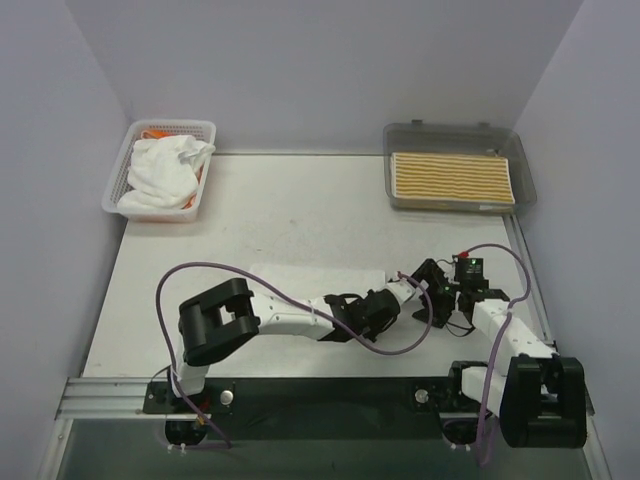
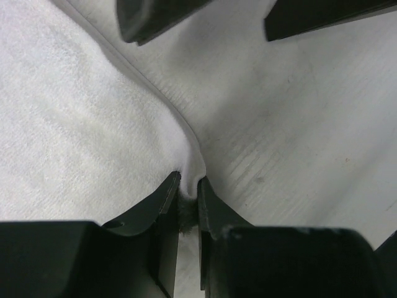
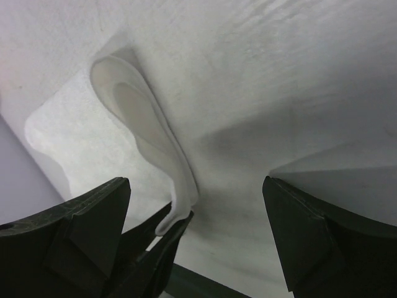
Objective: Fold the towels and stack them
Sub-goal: Neatly place the folded towel into the bin
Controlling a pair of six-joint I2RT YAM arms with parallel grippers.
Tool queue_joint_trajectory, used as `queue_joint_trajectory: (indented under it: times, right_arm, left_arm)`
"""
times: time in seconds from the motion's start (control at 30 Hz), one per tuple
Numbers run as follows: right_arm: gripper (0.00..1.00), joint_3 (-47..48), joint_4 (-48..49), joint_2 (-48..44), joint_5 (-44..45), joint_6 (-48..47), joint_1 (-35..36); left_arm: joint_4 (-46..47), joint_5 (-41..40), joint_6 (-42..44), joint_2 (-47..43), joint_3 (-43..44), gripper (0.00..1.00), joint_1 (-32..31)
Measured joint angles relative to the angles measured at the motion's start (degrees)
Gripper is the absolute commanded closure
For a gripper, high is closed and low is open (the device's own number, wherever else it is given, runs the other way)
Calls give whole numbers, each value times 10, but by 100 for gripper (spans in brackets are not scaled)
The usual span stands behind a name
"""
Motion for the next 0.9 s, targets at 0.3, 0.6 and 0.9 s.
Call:
queue_joint_trajectory:
  times: [0.3, 0.6, 0.9]
  right_arm:
    - [8, -16, 164, 87, -83, 87, 42]
    - [8, -16, 241, 134, -103, 132, 88]
    - [13, -15, 338, 192, -120, 191, 141]
  left_arm:
    - [15, 18, -21, -45, -40, 100, 22]
    - [30, 23, -40, -78, -51, 100, 40]
    - [44, 23, -62, -82, -55, 100, 44]
